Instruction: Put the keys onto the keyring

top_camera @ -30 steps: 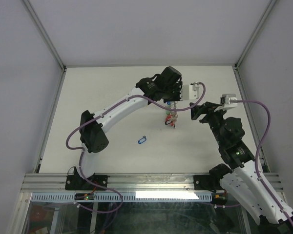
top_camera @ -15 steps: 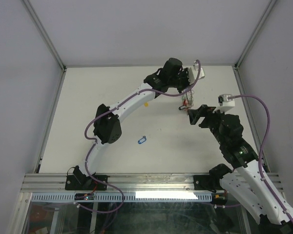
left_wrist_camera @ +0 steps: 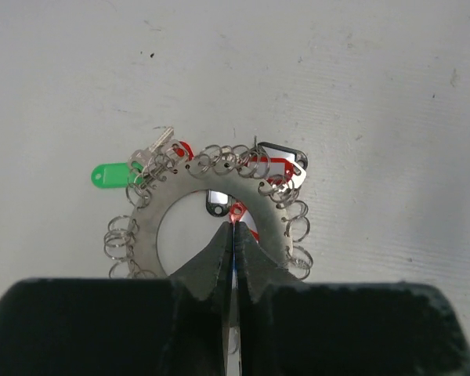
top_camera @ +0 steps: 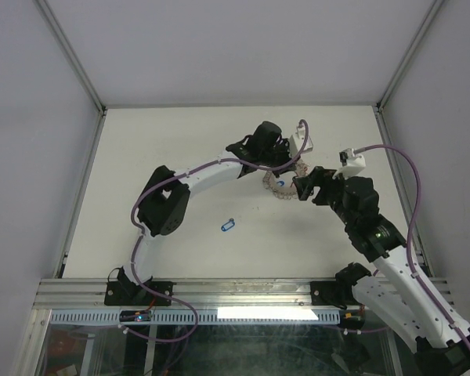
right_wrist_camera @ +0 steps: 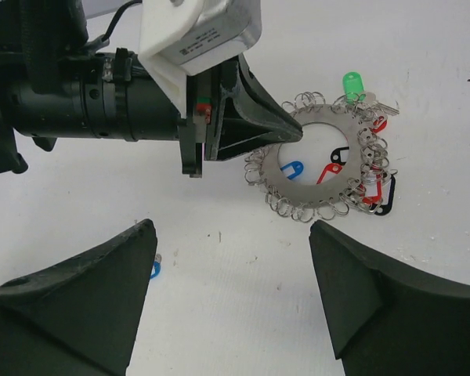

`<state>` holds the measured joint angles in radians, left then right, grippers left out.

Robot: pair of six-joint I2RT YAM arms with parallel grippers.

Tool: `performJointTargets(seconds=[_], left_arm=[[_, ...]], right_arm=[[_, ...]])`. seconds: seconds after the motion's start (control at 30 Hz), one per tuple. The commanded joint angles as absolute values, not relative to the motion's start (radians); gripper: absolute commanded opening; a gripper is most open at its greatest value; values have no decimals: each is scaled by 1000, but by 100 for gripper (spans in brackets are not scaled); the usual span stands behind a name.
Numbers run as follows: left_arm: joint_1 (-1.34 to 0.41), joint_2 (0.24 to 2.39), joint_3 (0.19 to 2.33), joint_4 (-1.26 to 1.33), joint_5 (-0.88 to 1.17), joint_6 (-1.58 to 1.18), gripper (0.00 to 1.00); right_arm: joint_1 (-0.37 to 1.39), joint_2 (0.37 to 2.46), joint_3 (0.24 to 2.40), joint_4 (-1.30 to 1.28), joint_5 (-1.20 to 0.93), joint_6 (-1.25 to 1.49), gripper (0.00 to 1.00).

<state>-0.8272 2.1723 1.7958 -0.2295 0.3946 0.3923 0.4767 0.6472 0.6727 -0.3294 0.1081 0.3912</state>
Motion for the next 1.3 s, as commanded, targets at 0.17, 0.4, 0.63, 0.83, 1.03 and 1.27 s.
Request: performJointTargets(seconds=[0.17,0.4,0.63,0.83,1.03,1.27], left_arm=[[-825,1911,1508,-29,364,312,22],[-774,1739,1323,4,213,133,43],[-590,1554,1142,-84,124,-194,69],[-471,1315,995,-199,18,-251,97],[-461,997,854,-267,-235,-259,99],[-461,682,753,-409,-350,-272,99]], right_arm=[[480,666,736,-346,106,375,93],[480,704,756,-347,105,307,100],[481,758,829,-360,90,226,100],[481,778,887,-407,78,153,100],[481,719,895,-435,151,137,100],[480,563,790,-427,209,151,100]])
